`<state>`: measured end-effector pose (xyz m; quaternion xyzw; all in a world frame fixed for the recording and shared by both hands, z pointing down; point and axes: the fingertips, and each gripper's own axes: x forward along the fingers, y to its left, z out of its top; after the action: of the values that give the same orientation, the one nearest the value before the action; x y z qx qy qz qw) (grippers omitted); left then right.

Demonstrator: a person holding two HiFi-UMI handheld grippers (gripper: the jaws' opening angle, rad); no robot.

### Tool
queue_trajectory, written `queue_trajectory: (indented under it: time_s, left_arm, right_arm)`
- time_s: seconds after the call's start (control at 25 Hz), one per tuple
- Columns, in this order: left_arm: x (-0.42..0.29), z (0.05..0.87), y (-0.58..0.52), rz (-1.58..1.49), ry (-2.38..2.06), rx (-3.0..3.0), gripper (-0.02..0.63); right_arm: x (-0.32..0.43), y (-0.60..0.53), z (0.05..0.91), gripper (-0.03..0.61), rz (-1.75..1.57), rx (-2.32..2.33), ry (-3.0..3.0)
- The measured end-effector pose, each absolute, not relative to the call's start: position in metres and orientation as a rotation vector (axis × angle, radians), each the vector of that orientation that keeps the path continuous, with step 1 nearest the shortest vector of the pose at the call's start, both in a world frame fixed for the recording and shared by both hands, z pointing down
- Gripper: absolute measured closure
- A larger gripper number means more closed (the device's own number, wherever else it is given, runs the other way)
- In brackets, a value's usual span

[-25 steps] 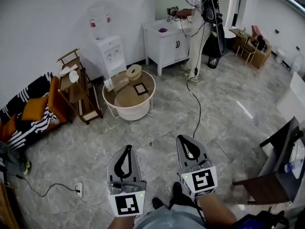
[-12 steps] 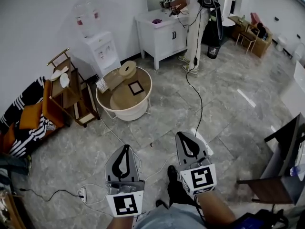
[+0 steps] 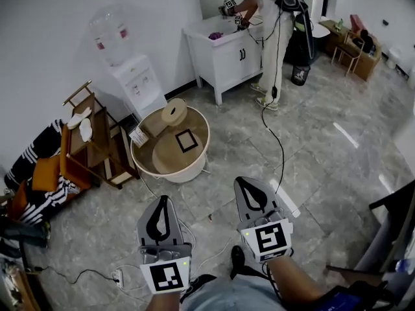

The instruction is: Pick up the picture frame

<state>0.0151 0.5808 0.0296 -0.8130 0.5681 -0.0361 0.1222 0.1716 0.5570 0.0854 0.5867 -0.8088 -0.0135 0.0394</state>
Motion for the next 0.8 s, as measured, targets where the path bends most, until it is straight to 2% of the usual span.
queue_trajectory:
  time_s: [0.4,0.8]
  left_arm:
    - [0.013,0.025,0.510,-0.122,1.726,-2.311,0.598]
    - [-0.034,0.055,0.374,-0.100,1.785,-2.338,0.598]
  right_arm:
    - [0.169,0.477,0.094,0.566,0.015,1.678,-2.530]
    - [0.126,0.351,0.128,0.566,0.062,1.614,-2.495]
